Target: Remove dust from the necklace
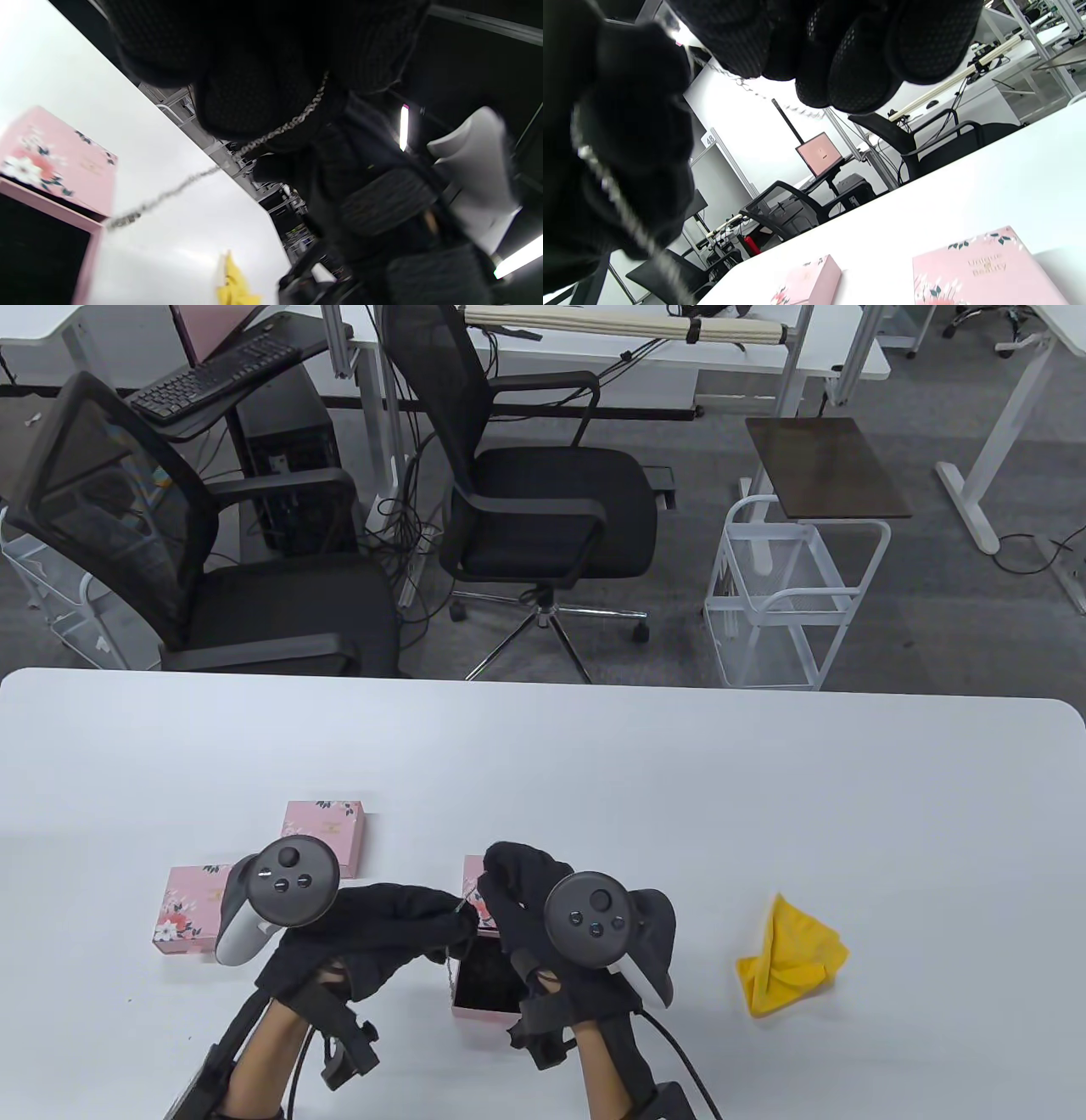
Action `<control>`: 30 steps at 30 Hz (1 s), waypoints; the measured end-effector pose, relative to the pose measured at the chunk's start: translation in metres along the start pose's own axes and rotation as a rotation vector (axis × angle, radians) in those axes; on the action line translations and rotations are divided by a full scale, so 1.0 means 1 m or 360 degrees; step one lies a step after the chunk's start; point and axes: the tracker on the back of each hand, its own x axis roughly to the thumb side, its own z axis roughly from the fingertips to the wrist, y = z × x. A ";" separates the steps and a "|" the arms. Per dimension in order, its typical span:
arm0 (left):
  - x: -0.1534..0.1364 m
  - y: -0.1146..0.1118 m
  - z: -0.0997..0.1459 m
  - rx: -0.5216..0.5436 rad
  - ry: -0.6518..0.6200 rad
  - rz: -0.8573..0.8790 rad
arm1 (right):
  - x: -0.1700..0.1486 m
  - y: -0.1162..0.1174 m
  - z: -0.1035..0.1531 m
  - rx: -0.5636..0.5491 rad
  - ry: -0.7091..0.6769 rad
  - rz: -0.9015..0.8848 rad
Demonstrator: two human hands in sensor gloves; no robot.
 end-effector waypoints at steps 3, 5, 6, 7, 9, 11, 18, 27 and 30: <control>-0.001 0.002 0.002 0.0077 0.0012 0.0087 | 0.003 -0.002 0.002 -0.0031 -0.0015 0.0031; -0.001 0.004 0.003 0.0142 0.0021 0.0099 | 0.007 -0.007 0.005 -0.0098 -0.0040 0.0022; -0.001 0.005 0.005 0.0182 0.0026 0.0094 | 0.010 -0.010 0.007 -0.0125 -0.0057 0.0009; -0.001 0.006 0.006 0.0210 0.0029 0.0091 | 0.012 -0.012 0.008 -0.0141 -0.0070 -0.0002; 0.000 0.009 0.008 0.0271 0.0031 0.0087 | 0.017 -0.015 0.011 -0.0181 -0.0098 -0.0029; 0.001 0.012 0.011 0.0331 0.0014 0.0111 | 0.022 -0.017 0.014 -0.0189 -0.0123 -0.0039; 0.005 0.015 0.017 0.0484 -0.0003 0.0101 | 0.033 -0.012 0.016 -0.0082 -0.0159 -0.0003; 0.009 0.009 0.017 0.0510 -0.0018 0.0121 | 0.043 0.018 0.012 0.0056 -0.0154 0.0051; 0.012 0.005 0.016 0.0492 -0.0013 0.0082 | 0.045 0.031 0.012 -0.0026 -0.0167 0.0038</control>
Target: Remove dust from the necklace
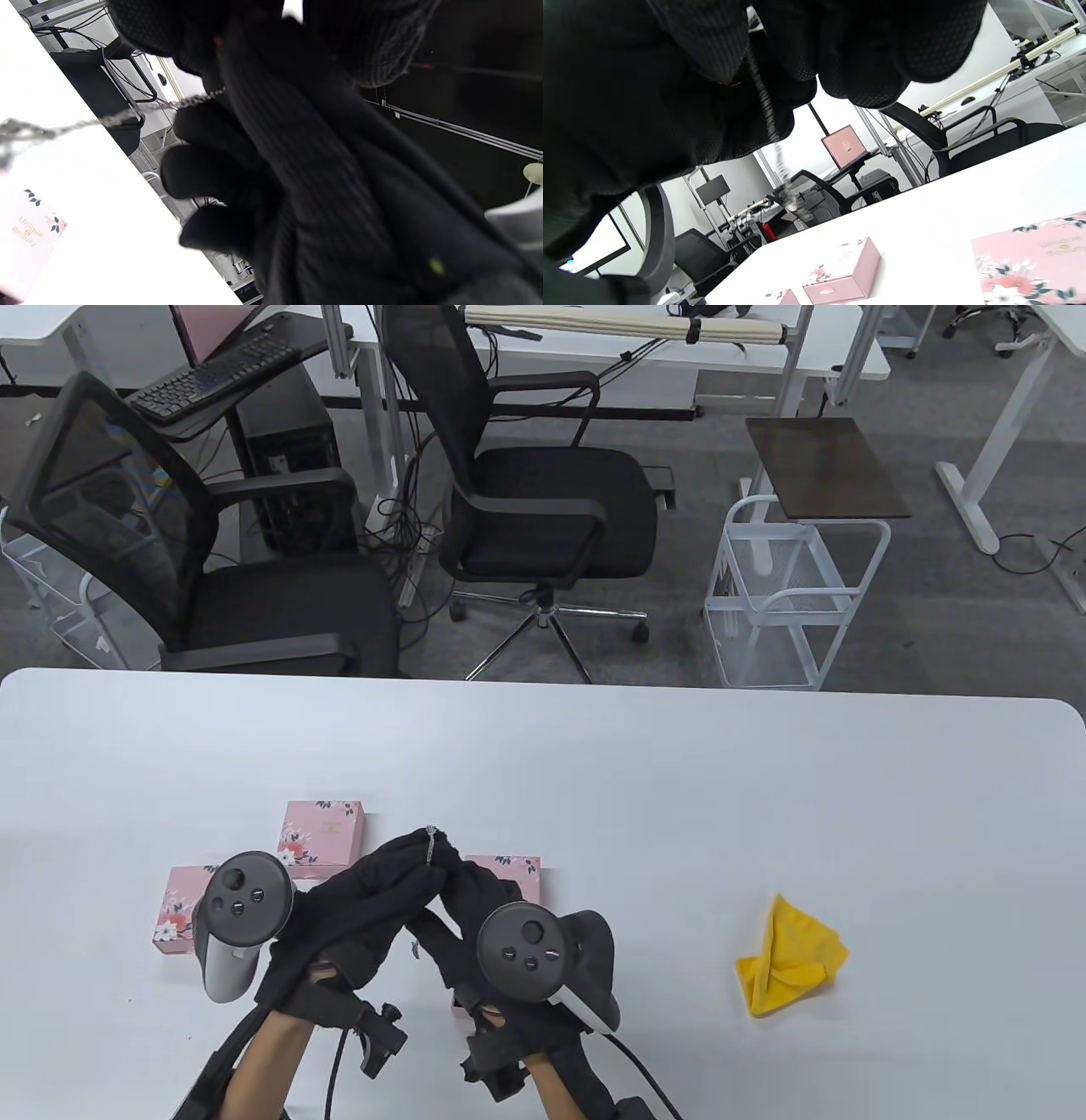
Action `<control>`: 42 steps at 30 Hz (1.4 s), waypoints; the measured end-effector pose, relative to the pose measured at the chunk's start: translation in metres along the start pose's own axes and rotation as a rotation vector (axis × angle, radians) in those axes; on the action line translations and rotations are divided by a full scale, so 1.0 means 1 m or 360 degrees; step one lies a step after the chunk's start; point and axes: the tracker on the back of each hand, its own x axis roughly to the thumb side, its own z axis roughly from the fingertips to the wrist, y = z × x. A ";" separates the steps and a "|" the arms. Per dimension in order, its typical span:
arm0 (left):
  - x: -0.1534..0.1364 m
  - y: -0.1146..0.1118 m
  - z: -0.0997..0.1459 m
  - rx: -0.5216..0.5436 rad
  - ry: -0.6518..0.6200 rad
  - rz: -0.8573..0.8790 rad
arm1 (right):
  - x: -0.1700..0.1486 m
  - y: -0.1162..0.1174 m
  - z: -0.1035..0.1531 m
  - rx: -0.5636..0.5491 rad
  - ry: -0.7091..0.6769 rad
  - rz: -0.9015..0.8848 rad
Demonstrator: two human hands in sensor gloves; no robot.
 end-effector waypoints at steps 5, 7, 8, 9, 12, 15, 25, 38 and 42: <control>-0.001 0.000 0.000 0.0070 -0.0008 0.0007 | 0.001 0.005 -0.001 -0.0063 -0.0022 -0.0005; -0.002 0.005 0.001 0.0148 -0.0012 0.0014 | -0.001 0.004 -0.002 -0.0012 -0.0020 0.0000; -0.003 0.008 0.001 0.0186 -0.0014 0.0015 | -0.001 0.005 -0.002 0.0007 -0.0015 -0.0001; -0.004 0.012 0.002 0.0229 -0.0014 0.0015 | -0.003 0.007 -0.003 0.0051 -0.0010 -0.0006; -0.005 0.020 0.004 0.0299 -0.0007 0.0003 | -0.005 0.013 -0.006 0.0147 0.0008 -0.0021; -0.006 0.025 0.005 0.0378 -0.0004 0.0007 | -0.006 0.021 -0.009 0.0273 0.0025 0.0014; -0.005 0.034 0.009 0.0502 0.0014 -0.0053 | -0.010 0.035 -0.011 0.0375 0.0042 0.0030; -0.006 0.043 0.010 0.0524 -0.0019 -0.0023 | -0.010 0.038 -0.012 0.0420 0.0037 0.0060; -0.004 0.046 0.012 0.0544 -0.0046 -0.0059 | -0.010 0.038 -0.012 0.0419 0.0042 0.0057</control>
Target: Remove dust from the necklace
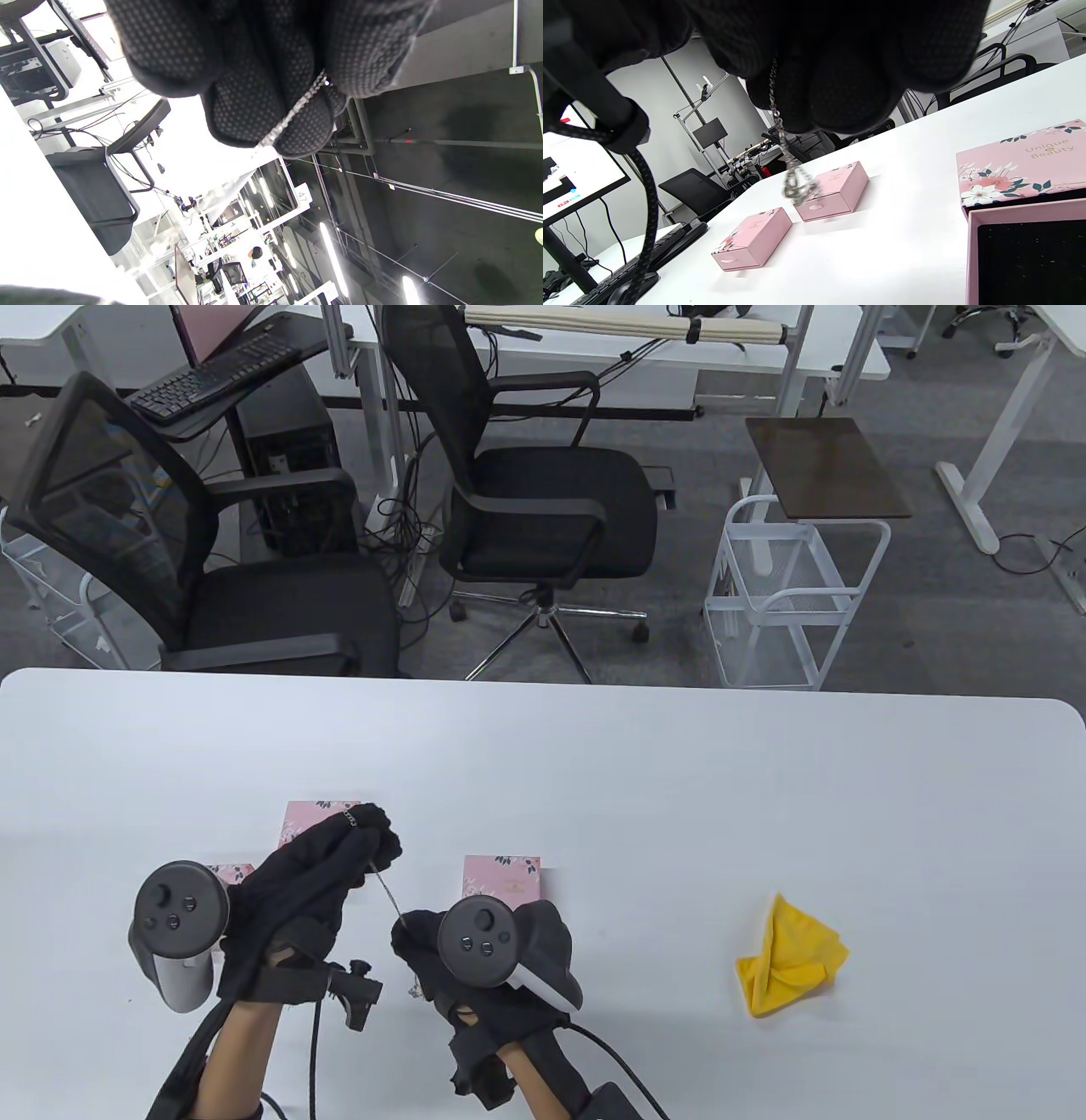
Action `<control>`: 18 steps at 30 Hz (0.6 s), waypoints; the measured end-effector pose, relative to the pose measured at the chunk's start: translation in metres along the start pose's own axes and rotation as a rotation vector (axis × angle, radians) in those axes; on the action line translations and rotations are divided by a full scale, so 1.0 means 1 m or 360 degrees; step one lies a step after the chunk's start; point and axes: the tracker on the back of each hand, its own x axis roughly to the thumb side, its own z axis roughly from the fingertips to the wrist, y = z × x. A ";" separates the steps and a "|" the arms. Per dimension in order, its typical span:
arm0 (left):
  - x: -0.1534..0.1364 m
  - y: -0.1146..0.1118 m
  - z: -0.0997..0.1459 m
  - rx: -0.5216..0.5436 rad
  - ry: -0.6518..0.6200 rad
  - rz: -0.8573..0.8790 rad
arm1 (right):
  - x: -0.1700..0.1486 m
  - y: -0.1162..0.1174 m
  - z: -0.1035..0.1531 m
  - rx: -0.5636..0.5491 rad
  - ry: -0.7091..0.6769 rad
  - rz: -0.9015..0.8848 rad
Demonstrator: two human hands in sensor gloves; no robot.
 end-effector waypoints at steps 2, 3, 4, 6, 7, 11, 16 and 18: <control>0.002 0.003 0.001 0.0026 -0.0014 -0.0001 | -0.001 0.000 0.000 -0.0001 0.0006 -0.0002; 0.003 0.004 0.001 0.0028 -0.0016 -0.0002 | -0.001 0.000 0.000 0.0001 0.0010 -0.0002; 0.004 0.006 0.002 0.0047 -0.0022 0.0006 | -0.002 0.001 0.000 0.0011 0.0015 0.0004; 0.005 0.009 0.002 0.0059 -0.0031 -0.0008 | -0.004 0.002 -0.001 0.0010 0.0024 -0.0008; 0.006 0.010 0.002 0.0063 -0.0031 -0.0016 | -0.005 0.004 -0.002 0.0026 0.0028 -0.0013; 0.008 0.014 0.003 0.0071 -0.0032 -0.0051 | -0.008 0.007 -0.004 0.0043 0.0046 -0.0021; 0.009 0.016 0.004 0.0071 -0.0050 -0.0002 | -0.013 0.012 -0.007 0.0108 0.0083 -0.0021; 0.011 0.016 0.005 0.0063 -0.0059 0.0029 | -0.016 0.015 -0.008 0.0144 0.0100 -0.0003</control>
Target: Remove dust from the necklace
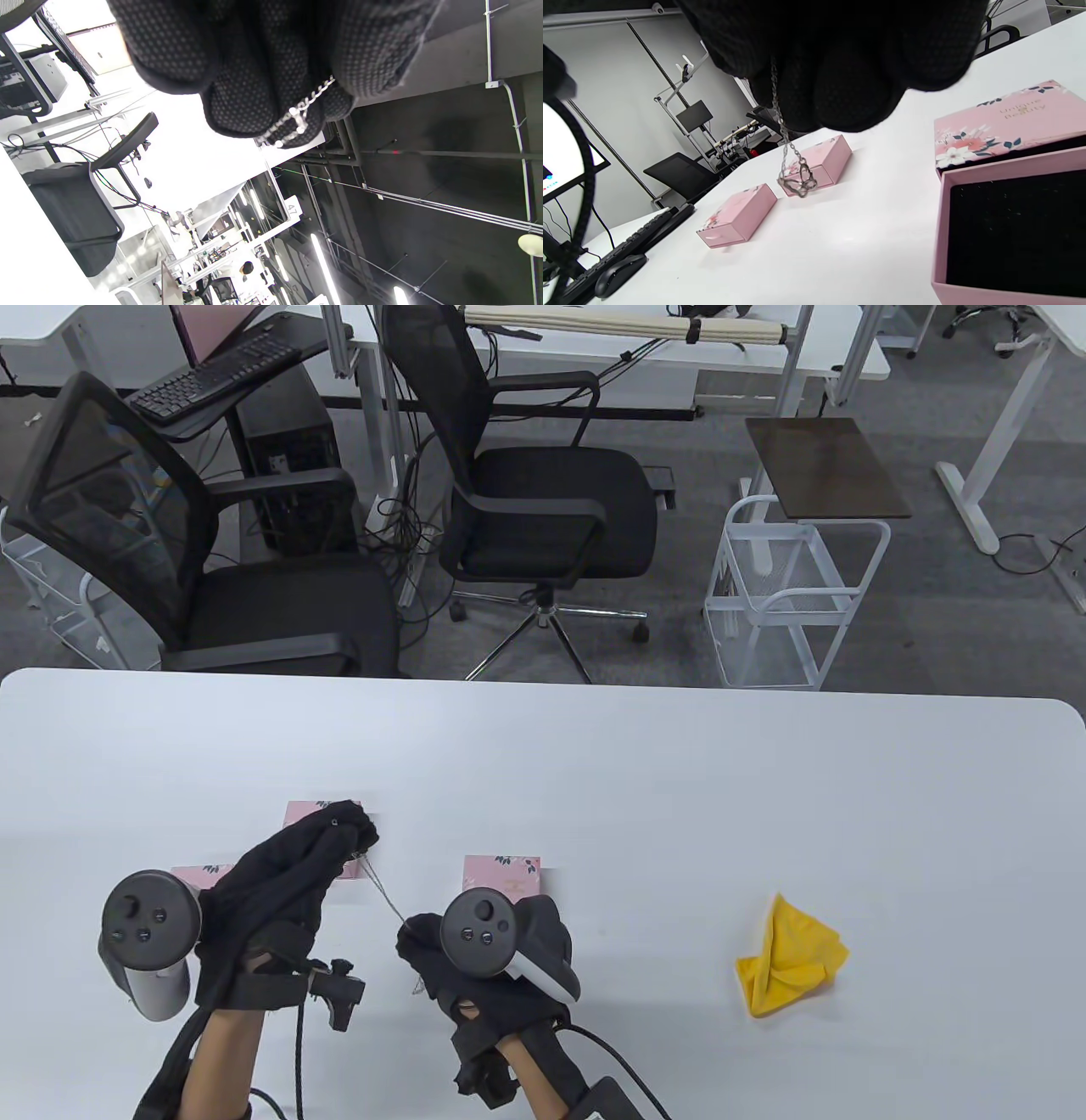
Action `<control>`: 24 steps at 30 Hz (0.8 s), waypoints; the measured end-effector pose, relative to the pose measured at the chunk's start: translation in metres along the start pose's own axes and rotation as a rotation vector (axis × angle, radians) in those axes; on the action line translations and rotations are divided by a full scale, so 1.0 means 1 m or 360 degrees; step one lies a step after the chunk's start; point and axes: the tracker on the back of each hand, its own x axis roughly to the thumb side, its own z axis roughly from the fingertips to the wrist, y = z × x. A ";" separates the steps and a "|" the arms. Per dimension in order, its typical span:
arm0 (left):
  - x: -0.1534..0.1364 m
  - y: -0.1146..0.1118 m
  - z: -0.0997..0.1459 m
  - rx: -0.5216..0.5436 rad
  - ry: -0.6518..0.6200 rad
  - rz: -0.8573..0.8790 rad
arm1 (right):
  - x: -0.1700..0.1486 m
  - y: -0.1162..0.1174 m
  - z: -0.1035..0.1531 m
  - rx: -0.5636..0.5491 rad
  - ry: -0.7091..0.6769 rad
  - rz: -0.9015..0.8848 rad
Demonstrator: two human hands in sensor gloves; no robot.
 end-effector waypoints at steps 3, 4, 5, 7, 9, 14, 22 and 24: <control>0.002 -0.001 0.001 -0.0013 -0.0022 -0.0002 | -0.004 0.003 -0.003 0.0082 0.0026 0.0051; 0.002 -0.001 0.001 -0.0015 -0.0024 -0.0001 | -0.004 0.004 -0.003 0.0103 0.0034 0.0070; 0.002 -0.002 0.001 -0.0018 -0.0028 0.0007 | -0.006 0.004 -0.004 0.0130 0.0046 0.0105; 0.002 -0.003 0.001 -0.0036 -0.0040 0.0015 | -0.007 0.006 -0.005 0.0172 0.0069 0.0181; 0.002 -0.004 0.000 -0.0055 -0.0045 0.0016 | -0.008 0.006 -0.006 0.0204 0.0097 0.0266; 0.000 -0.006 -0.002 -0.0165 -0.0014 0.0011 | -0.015 -0.008 -0.003 0.0125 0.0166 0.0323; 0.001 -0.005 -0.002 -0.0197 -0.0010 0.0017 | -0.084 -0.070 0.036 -0.0219 0.0487 0.0253; 0.002 -0.007 -0.001 -0.0205 -0.0017 0.0013 | -0.113 -0.088 0.053 -0.0280 0.0623 0.0324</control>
